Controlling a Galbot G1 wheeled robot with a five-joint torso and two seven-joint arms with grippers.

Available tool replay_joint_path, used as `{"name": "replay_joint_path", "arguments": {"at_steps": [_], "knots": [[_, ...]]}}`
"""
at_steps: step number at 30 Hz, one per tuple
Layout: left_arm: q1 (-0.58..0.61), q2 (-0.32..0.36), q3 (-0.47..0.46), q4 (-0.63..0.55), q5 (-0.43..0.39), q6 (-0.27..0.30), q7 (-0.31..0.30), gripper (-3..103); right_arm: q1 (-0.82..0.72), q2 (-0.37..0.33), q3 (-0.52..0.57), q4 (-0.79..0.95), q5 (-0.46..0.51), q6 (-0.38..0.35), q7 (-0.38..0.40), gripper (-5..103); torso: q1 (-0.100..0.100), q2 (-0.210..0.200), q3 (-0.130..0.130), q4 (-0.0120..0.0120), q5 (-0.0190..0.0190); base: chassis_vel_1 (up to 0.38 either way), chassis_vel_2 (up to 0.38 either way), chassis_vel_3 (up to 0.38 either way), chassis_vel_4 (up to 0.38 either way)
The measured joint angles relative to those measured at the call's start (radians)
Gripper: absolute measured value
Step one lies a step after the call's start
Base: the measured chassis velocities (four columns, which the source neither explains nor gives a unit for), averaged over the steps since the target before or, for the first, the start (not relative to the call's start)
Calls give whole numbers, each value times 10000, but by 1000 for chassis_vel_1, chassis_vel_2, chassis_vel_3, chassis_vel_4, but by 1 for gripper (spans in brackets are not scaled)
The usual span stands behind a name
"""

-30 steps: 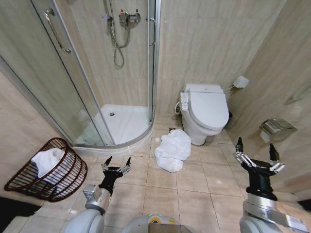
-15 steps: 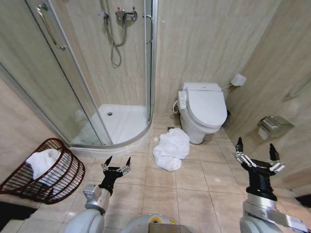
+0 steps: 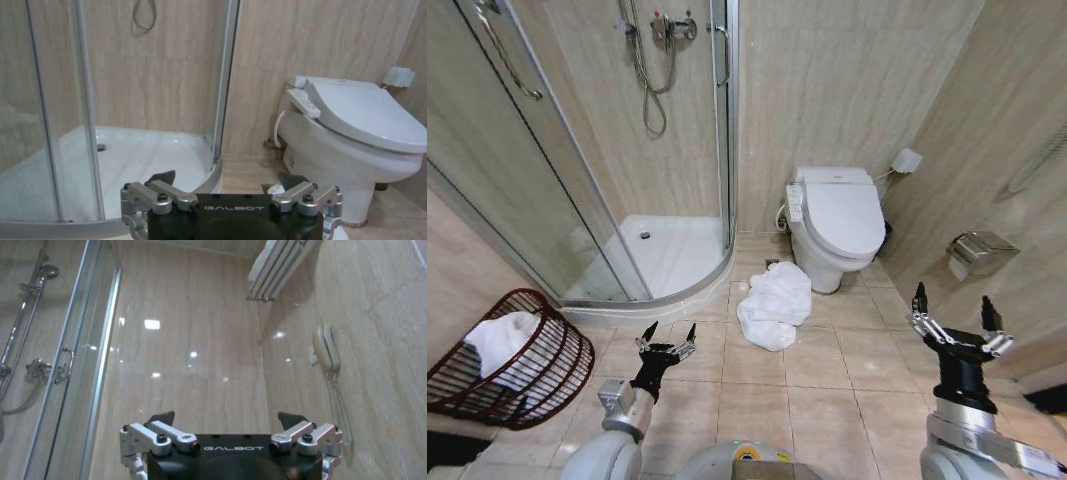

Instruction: Discard the used towel into the hamper.

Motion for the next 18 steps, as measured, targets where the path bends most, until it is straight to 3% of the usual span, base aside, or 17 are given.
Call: {"name": "replay_joint_path", "arguments": {"at_steps": [18], "knots": [[0, 0, 0, 0, 0, 0, 0, 100, 0, 0, 0, 0, 0, 0, 0, 100, 17, 44, 26, -1, 0, 0, 0, 0, 0]]}}
